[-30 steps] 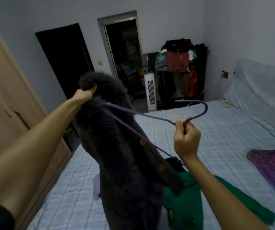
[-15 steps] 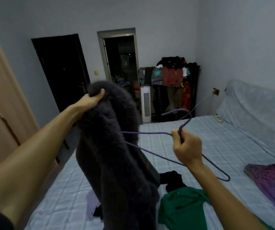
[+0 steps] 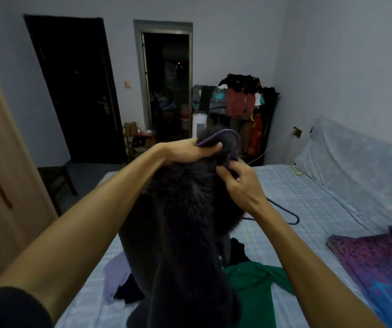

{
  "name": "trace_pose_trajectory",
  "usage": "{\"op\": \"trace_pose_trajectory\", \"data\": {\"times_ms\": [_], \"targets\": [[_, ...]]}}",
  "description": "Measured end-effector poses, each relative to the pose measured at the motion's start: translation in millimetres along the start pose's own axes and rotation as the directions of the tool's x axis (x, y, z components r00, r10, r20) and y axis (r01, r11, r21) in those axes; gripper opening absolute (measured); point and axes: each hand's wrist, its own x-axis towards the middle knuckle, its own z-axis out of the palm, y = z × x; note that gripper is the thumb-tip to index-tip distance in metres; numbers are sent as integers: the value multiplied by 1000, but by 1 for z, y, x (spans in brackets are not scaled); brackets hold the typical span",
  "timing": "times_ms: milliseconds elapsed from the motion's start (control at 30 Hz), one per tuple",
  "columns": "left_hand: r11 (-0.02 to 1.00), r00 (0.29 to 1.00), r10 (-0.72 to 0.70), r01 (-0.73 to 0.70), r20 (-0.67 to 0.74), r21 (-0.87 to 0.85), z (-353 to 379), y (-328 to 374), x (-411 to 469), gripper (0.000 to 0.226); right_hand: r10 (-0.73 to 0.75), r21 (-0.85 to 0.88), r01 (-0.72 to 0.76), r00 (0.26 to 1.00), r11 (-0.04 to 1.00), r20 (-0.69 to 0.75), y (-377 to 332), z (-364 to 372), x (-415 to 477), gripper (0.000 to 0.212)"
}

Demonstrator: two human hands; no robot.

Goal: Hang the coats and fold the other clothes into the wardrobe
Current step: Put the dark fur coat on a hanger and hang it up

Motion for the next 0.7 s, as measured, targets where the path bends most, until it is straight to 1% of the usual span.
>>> {"op": "trace_pose_trajectory", "data": {"times_ms": [67,100,133,167,200,233,267,300,333,367,400,433,467,500,567,600,667,700], "targets": [[998,999,-30,31,-15,62,3,-6,-4,26,92,-57,-93,995,994,-29,2,4,-1,24],[993,998,-50,54,-43,102,4,-10,-5,28,112,-109,-117,993,987,-44,2,6,-2,24],[987,992,-79,92,-103,135,5,-14,-5,31,118,-153,-125,991,980,-55,3,10,-1,22],[978,974,-100,135,-203,162,9,-18,-8,33,111,-192,-121,992,974,-65,5,13,0,20],[966,927,-89,170,-364,197,14,-25,-11,37,91,-227,-107,993,968,-79,5,16,2,20],[944,819,-20,205,-573,260,22,-35,-17,39,75,-257,-98,992,961,-101,5,18,5,22],[910,648,99,248,-755,332,35,-44,-27,38,64,-277,-97,990,956,-126,6,20,8,23],[887,478,214,271,-852,375,55,-53,-40,34,60,-291,-101,987,951,-147,7,20,11,25],[881,387,274,267,-880,392,78,-61,-50,33,59,-301,-104,986,948,-154,7,21,14,25],[882,405,284,246,-869,402,101,-67,-58,36,61,-313,-106,987,944,-152,8,22,17,25],[882,477,257,238,-840,406,121,-74,-61,43,65,-327,-109,987,939,-144,8,24,18,26],[876,537,220,260,-815,407,135,-83,-62,50,72,-338,-113,989,934,-133,7,26,18,26],[859,554,184,311,-812,407,143,-93,-60,56,73,-336,-112,989,935,-126,7,28,16,27],[836,545,147,378,-826,398,146,-103,-56,63,71,-328,-109,989,938,-126,7,29,12,29],[800,495,43,503,-868,327,153,-116,-55,79,79,-313,-121,986,942,-144,9,28,3,29],[799,451,-13,541,-892,262,164,-121,-57,87,84,-302,-127,985,945,-152,11,28,-1,29],[817,336,-189,575,-923,42,197,-126,-58,101,83,-286,-125,985,950,-154,15,28,-9,28],[807,277,-320,581,-906,-108,217,-127,-56,107,71,-290,-114,986,950,-154,16,28,-11,27]]}}
